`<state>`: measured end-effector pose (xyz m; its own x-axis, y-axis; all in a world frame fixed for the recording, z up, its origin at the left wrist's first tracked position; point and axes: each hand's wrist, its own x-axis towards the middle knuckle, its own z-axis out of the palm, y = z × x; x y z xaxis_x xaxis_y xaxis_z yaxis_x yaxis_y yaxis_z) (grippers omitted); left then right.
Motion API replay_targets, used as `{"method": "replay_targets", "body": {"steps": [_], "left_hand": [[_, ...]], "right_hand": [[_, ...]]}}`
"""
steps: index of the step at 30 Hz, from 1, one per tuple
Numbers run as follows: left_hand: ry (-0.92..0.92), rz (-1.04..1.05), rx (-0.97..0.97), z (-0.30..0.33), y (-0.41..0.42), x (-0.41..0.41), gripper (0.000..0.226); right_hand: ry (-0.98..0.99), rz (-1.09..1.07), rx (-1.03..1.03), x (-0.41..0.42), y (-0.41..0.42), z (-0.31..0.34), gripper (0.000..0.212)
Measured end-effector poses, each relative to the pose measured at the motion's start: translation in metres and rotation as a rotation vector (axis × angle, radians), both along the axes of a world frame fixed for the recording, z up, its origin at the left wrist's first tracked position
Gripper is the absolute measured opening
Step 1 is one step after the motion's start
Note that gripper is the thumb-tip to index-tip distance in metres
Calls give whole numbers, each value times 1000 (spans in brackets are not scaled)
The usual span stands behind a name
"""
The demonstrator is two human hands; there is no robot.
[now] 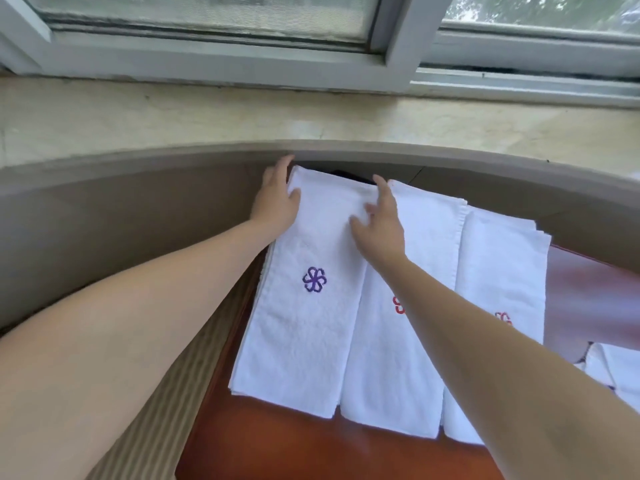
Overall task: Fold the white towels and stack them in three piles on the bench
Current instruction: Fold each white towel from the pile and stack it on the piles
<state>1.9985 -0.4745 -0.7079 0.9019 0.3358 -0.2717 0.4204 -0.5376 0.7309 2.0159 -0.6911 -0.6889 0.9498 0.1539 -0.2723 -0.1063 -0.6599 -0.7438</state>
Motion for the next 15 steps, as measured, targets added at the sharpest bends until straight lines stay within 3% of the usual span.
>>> {"method": "replay_targets", "body": {"steps": [2, 6, 10, 15], "left_hand": [[-2, -161, 154, 2, 0, -17, 67], [-79, -578, 526, 12, -1, -65, 51], [-11, -828, 517, 18, -7, -126, 54], [288, -928, 592, 26, -15, -195, 89]], "right_hand": [[-39, 210, -52, -24, -5, -1, 84], [-153, 491, -342, -69, -16, -5, 71], [-151, 561, -460, -123, -29, 2, 66], [2, 730, -612, -190, -41, 12, 84]]}}
